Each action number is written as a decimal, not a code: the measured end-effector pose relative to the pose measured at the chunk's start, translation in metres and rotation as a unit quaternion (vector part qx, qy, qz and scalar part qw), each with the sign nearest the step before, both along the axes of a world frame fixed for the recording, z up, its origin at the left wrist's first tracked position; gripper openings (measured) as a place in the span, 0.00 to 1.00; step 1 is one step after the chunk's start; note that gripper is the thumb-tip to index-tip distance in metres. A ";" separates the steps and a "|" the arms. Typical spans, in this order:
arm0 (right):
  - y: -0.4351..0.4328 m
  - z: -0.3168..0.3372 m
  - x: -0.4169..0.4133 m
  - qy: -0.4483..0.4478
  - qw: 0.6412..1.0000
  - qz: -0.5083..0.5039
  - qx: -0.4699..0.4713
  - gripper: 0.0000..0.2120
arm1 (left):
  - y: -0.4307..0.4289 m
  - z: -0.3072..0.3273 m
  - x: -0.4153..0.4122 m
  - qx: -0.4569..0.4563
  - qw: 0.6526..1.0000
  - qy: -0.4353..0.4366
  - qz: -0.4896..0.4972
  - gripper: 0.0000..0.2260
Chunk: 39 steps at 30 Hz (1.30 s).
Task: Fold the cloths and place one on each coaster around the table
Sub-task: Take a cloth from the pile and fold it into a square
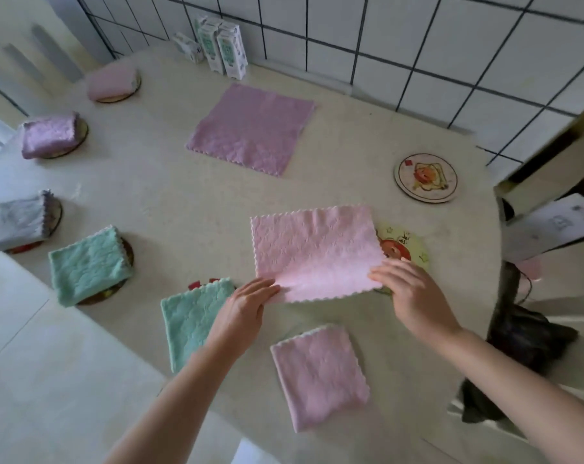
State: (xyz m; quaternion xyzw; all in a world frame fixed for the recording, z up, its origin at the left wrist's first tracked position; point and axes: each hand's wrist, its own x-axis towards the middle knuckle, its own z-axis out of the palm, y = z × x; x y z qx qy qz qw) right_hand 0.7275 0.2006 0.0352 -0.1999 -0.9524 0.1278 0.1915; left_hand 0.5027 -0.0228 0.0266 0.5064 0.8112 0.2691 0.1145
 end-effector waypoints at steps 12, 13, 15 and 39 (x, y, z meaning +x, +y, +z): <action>-0.032 0.002 0.062 -0.042 0.978 -0.068 -0.192 0.11 | -0.041 0.007 0.031 -0.097 0.973 -0.161 0.135 0.14; -0.029 0.006 0.057 -0.032 0.974 -0.085 -0.208 0.10 | -0.038 0.009 0.026 -0.093 0.969 -0.174 0.150 0.14; -0.021 0.013 0.046 -0.006 0.962 -0.125 -0.241 0.06 | -0.030 0.010 0.015 -0.086 0.957 -0.209 0.184 0.12; 0.090 -0.036 -0.079 -0.039 0.863 -0.331 -0.379 0.03 | 0.077 -0.047 -0.094 -0.126 0.897 -0.315 0.282 0.07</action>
